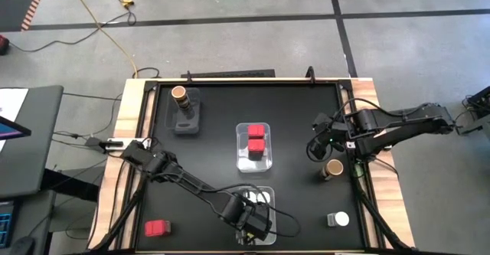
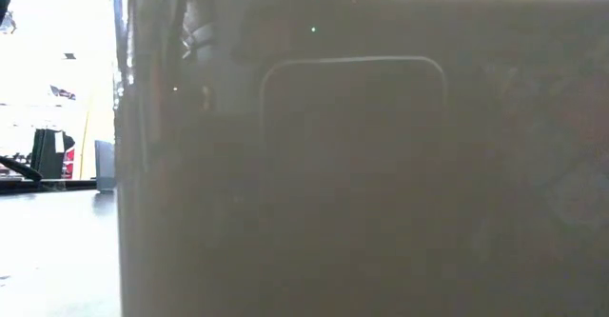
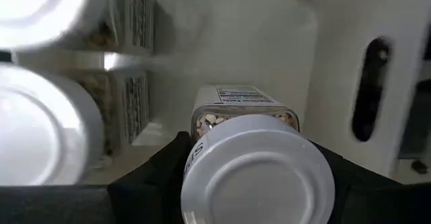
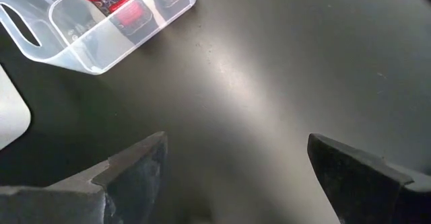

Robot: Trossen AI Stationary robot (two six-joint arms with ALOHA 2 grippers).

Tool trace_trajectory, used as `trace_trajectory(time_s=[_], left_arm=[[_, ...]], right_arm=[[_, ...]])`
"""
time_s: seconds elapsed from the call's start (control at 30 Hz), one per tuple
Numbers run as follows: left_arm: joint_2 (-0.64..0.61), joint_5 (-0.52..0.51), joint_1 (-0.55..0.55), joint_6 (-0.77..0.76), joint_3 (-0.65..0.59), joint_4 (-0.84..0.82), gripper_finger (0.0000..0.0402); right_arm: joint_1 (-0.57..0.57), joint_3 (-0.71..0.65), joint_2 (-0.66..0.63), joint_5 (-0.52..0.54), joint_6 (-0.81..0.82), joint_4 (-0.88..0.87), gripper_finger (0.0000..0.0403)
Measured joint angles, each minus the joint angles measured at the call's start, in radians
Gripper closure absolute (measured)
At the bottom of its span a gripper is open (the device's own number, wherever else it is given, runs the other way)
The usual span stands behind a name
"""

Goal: Sort spices by type
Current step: Put the white seasoning bottle into the white bin

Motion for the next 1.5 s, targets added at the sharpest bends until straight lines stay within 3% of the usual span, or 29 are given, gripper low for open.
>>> trace_trajectory(time_s=[0.43, 0.67, 1.5], left_arm=[[0.015, -0.017, 0.005, 0.06, 0.001, 0.01, 0.019], [0.033, 0.026, 0.005, 0.093, 0.001, 0.034, 0.019], [0.033, 0.023, 0.013, 0.015, 0.001, 0.029, 0.0187]], right_arm=[[0.0, 0.0, 0.0, 0.0, 0.0, -0.006, 0.0019], [0.0, 0.0, 0.0, 0.0, 0.0, -0.01, 0.0019], [0.0, 0.0, 0.0, 0.0, -0.008, -0.014, 0.0019]])
